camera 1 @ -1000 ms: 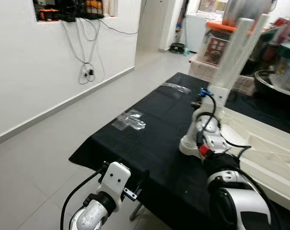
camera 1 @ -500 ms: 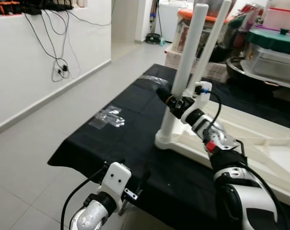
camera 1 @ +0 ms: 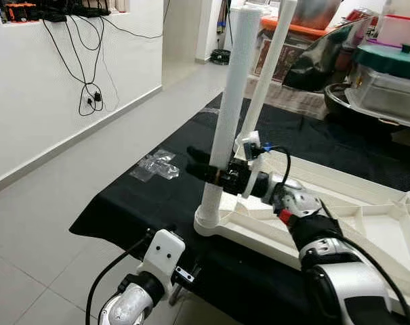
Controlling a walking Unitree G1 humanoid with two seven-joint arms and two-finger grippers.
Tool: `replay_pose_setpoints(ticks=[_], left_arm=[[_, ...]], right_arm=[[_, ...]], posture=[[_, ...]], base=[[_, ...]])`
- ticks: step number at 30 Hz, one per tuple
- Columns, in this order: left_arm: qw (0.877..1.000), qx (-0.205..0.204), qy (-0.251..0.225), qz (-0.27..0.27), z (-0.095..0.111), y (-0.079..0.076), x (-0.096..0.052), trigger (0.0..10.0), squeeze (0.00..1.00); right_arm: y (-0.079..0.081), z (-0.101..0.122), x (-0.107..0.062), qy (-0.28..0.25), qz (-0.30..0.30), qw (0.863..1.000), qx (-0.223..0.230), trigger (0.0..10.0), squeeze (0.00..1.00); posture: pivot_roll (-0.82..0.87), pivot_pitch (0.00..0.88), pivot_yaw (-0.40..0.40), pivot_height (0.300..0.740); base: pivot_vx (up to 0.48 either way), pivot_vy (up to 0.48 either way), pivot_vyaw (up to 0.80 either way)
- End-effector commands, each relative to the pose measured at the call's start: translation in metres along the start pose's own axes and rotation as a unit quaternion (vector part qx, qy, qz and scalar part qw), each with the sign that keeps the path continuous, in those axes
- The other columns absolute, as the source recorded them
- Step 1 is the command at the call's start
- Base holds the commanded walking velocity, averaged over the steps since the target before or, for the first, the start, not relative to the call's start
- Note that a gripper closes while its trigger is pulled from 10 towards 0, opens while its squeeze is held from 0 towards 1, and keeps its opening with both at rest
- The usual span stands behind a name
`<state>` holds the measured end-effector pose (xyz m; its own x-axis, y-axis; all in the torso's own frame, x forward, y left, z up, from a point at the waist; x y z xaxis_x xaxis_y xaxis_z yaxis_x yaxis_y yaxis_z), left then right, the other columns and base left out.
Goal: Building children table
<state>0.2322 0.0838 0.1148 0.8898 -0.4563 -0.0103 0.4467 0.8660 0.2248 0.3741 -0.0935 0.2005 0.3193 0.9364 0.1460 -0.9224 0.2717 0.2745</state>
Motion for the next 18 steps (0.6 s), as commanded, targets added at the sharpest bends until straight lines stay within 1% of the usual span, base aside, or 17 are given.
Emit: replay_pose_setpoints(ticks=[1,3,4,5,6,7,8,9,10,11,12,13,14,15,16,17,18], left_arm=[[1.0,0.0,0.006,-0.003,-0.002,-0.002,0.0,10.0,0.0],[1.0,0.0,0.007,-0.004,-0.002,-0.002,0.0,10.0,0.0],[1.0,0.0,0.007,-0.004,-0.002,-0.002,0.0,10.0,0.0],[1.0,0.0,0.007,-0.004,-0.002,-0.002,0.0,10.0,0.0],[1.0,0.0,0.007,-0.004,-0.003,-0.002,0.0,10.0,0.0],[1.0,0.0,0.007,-0.004,-0.003,-0.002,0.0,10.0,0.0],[1.0,0.0,0.008,-0.005,-0.003,-0.002,0.0,10.0,0.0],[1.0,-0.001,0.008,-0.005,-0.003,-0.002,0.0,10.0,0.0],[1.0,-0.001,0.008,-0.005,-0.003,-0.002,0.0,10.0,0.0],[1.0,-0.001,0.008,-0.005,-0.003,-0.002,0.0,10.0,0.0],[1.0,-0.001,0.009,-0.005,-0.003,-0.002,0.0,10.0,0.0],[1.0,-0.001,0.009,-0.005,-0.003,-0.002,0.0,10.0,0.0],[1.0,-0.001,0.009,-0.006,-0.004,-0.002,0.001,10.0,0.0],[1.0,-0.001,0.009,-0.006,-0.004,-0.002,0.001,10.0,0.0],[1.0,-0.001,0.009,-0.007,-0.004,-0.003,0.001,10.0,0.0],[1.0,-0.001,0.009,-0.007,-0.004,-0.003,0.001,10.0,0.0],[1.0,-0.001,0.009,-0.007,-0.004,-0.003,0.001,10.0,0.0]], right_arm=[[0.003,0.001,0.005,-0.011,0.008,1.0,0.008,0.0,0.0],[-0.003,0.004,0.005,-0.028,-0.038,0.999,0.0,0.0,0.0],[-0.003,0.004,0.005,-0.028,-0.038,0.999,0.0,0.0,0.0],[-0.008,0.006,0.006,-0.042,-0.075,0.996,-0.004,0.0,0.0],[-0.017,0.009,0.006,-0.061,-0.151,0.987,-0.018,0.0,0.0],[-0.017,0.009,0.006,-0.061,-0.151,0.987,-0.018,0.0,0.0],[-0.025,0.011,0.005,-0.074,-0.22,0.973,-0.015,0.0,0.0],[-0.039,0.014,-0.005,-0.087,-0.342,0.935,-0.022,0.0,0.0],[-0.039,0.014,-0.005,-0.087,-0.342,0.935,-0.022,0.0,0.0],[-0.054,0.013,-0.027,-0.083,-0.489,0.867,-0.037,0.0,0.0],[-0.061,0.012,-0.045,-0.079,-0.577,0.811,-0.05,0.0,0.0],[-0.061,0.012,-0.045,-0.079,-0.577,0.811,-0.05,0.0,0.0],[-0.065,0.011,-0.064,-0.073,-0.65,0.753,-0.07,0.0,0.0],[-0.065,0.011,-0.064,-0.073,-0.65,0.753,-0.07,0.0,0.0],[-0.065,0.007,-0.081,-0.067,-0.706,0.701,-0.079,0.0,0.0],[-0.064,0.004,-0.092,-0.063,-0.741,0.663,-0.083,0.0,0.0],[-0.064,0.004,-0.092,-0.063,-0.741,0.663,-0.083,0.0,0.0]], posture=[[0.09,0.023,-0.128,0.74],[0.08,0.025,-0.13,0.74],[0.08,0.025,-0.13,0.74],[0.08,0.023,-0.127,0.74],[0.08,0.024,-0.126,0.74],[0.08,0.024,-0.126,0.74],[0.08,0.023,-0.126,0.74],[0.08,0.023,-0.126,0.74],[0.08,0.023,-0.126,0.74],[0.08,0.021,-0.125,0.74],[0.07,0.023,-0.122,0.74],[0.07,0.023,-0.122,0.74],[0.07,0.019,-0.124,0.74],[0.07,0.019,-0.124,0.74],[0.08,0.021,-0.127,0.74],[0.08,0.022,-0.127,0.74],[0.08,0.022,-0.127,0.74]], base=[[0.0,0.0,0.0],[0.0,0.0,0.0],[0.0,0.0,0.0],[0.0,0.0,0.0],[0.0,0.0,0.0],[0.0,0.0,0.0],[0.0,0.0,0.0],[0.0,0.0,0.0],[0.0,0.0,0.0],[0.0,0.0,0.0],[0.0,0.0,0.0],[0.0,0.0,0.0],[0.0,0.0,0.0],[0.0,0.0,0.0],[0.0,0.0,0.0],[0.0,0.0,0.0],[0.0,0.0,0.0]])
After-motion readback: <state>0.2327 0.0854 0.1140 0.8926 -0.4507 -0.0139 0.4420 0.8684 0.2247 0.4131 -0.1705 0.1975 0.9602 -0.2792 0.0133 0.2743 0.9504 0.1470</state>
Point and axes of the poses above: a point about 5 cm out from each wrist's last joint towards the gripper, its own x axis pointing out of the wrist towards the gripper, its own z axis along the axis of the wrist's last joint, y = z × x, the point moved 1 cm from there along x, pointing out of the wrist towards the gripper, and after that the axes turned 4 degrees about x, right-handed, at the moved point
